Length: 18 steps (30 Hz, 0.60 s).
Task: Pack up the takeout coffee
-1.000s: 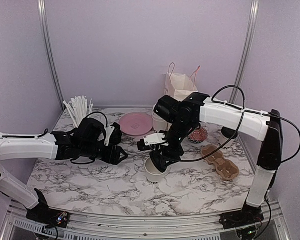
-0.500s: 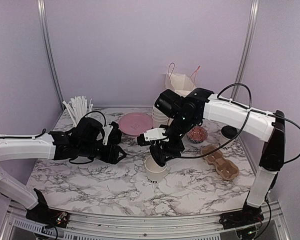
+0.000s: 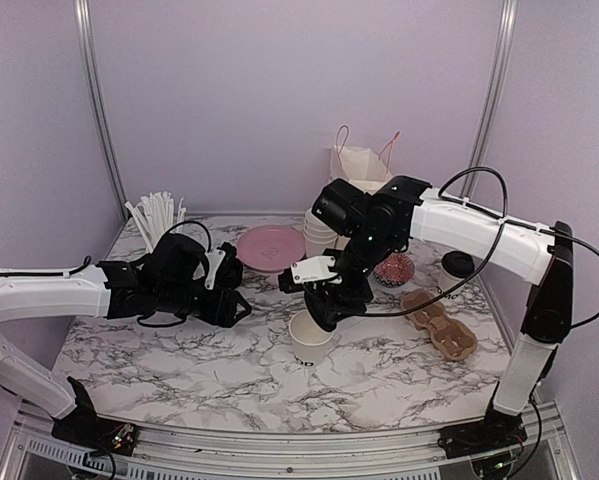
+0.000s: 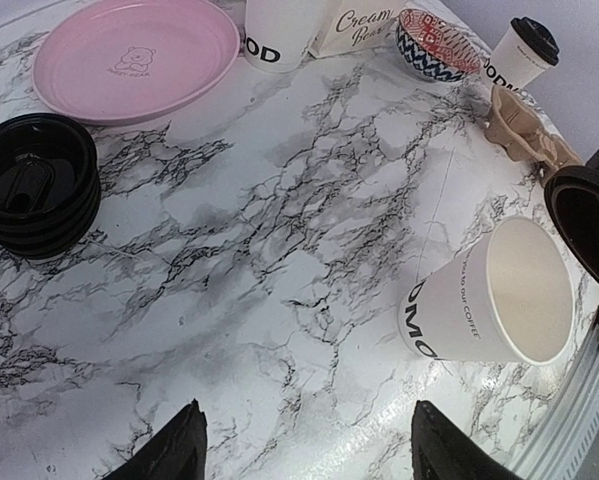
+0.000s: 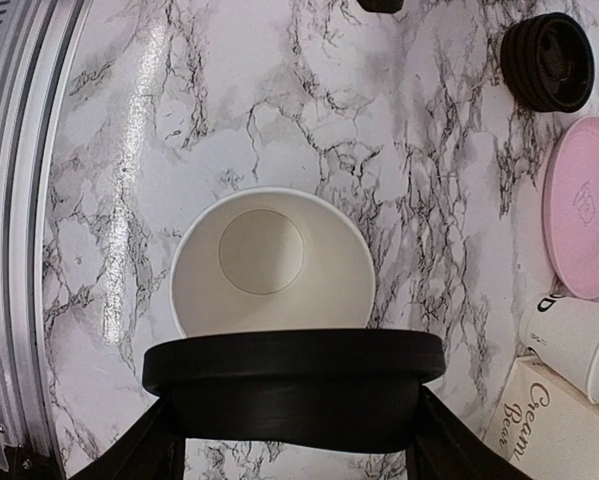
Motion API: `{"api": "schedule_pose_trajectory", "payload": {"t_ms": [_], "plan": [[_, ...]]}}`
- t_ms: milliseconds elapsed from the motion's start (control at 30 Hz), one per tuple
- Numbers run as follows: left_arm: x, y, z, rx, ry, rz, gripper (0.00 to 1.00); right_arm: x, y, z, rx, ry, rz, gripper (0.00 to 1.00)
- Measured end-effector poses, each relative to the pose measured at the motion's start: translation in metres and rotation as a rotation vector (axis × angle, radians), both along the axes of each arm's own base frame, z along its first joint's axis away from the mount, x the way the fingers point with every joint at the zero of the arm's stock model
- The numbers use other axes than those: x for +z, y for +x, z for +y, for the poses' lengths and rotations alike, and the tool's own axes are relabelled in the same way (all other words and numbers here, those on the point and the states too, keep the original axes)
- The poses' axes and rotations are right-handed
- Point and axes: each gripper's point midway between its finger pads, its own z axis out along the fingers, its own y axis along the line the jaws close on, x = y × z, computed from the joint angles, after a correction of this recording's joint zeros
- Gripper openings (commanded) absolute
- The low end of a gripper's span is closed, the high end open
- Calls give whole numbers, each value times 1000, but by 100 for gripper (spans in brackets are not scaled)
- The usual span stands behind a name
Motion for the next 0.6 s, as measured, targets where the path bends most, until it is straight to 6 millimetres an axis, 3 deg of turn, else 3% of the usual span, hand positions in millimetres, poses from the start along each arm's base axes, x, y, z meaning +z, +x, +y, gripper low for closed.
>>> {"api": "schedule_pose_trajectory", "payload": {"t_ms": [600], "plan": [[-1,1,1,4,5,-3,71,-11,0,0,0,-30,22,69]]}}
